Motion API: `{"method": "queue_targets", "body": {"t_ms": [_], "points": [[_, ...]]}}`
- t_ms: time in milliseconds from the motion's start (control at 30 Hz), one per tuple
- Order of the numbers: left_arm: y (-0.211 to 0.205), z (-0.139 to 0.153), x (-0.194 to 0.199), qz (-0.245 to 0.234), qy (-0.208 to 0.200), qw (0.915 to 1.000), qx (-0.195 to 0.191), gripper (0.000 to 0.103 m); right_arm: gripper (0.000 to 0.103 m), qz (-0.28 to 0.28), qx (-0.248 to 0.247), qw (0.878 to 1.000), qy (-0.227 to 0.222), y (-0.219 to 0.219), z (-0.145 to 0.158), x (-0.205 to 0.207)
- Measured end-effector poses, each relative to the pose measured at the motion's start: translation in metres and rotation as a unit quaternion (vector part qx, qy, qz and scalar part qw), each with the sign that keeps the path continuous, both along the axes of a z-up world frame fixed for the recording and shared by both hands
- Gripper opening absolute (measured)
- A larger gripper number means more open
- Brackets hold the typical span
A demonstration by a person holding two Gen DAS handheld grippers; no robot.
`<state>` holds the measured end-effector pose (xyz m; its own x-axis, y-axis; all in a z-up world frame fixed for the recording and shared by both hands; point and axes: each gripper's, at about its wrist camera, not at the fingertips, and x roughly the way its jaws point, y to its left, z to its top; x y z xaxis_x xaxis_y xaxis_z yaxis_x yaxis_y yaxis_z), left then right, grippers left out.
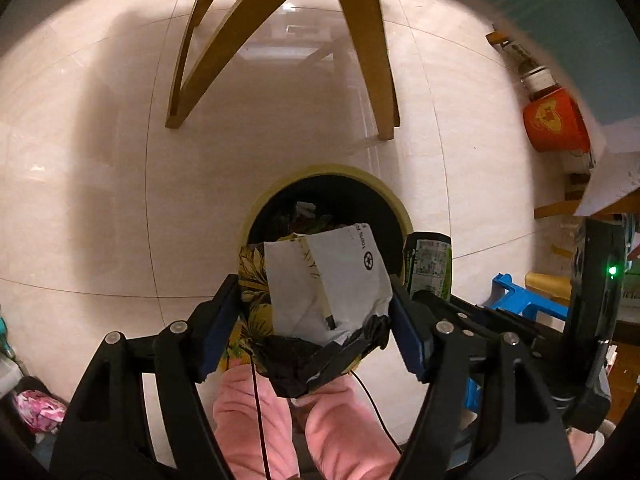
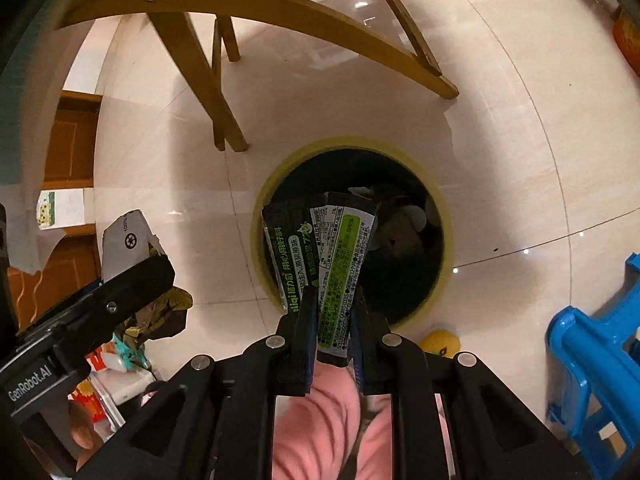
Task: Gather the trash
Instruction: 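Open both grippers to drop the wrapper and carton into the bin, then move both tools back toward the table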
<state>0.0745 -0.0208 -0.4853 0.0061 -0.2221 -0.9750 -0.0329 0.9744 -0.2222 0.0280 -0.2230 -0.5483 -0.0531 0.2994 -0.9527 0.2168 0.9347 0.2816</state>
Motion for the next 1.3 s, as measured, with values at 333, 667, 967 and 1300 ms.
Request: {"method": "queue_targets", "body": {"t_ms": [333, 667, 967, 1300], "points": [[-0.002, -0.017, 0.009, 0.0, -0.002, 1.0, -0.005, 0.075, 0.036, -0.023, 0.007, 1.0, -0.007, 0.0, -0.016, 0.001], [-0.012, -0.006, 0.009, -0.024, -0.007, 0.9997, -0.001, 0.08, 0.036, -0.03, 0.003, 0.999, -0.019, -0.006, -0.02, 0.004], [-0.014, 0.029, 0.002, -0.019, -0.041, 0.9989, -0.007, 0.08, 0.036, -0.039, 0.001, 0.999, -0.026, -0.012, 0.006, -0.003], [-0.011, 0.132, -0.01, -0.027, -0.082, 0.9961, 0.021, 0.08, 0.036, -0.053, 0.014, 0.998, -0.043, -0.025, 0.1, -0.02]]}}
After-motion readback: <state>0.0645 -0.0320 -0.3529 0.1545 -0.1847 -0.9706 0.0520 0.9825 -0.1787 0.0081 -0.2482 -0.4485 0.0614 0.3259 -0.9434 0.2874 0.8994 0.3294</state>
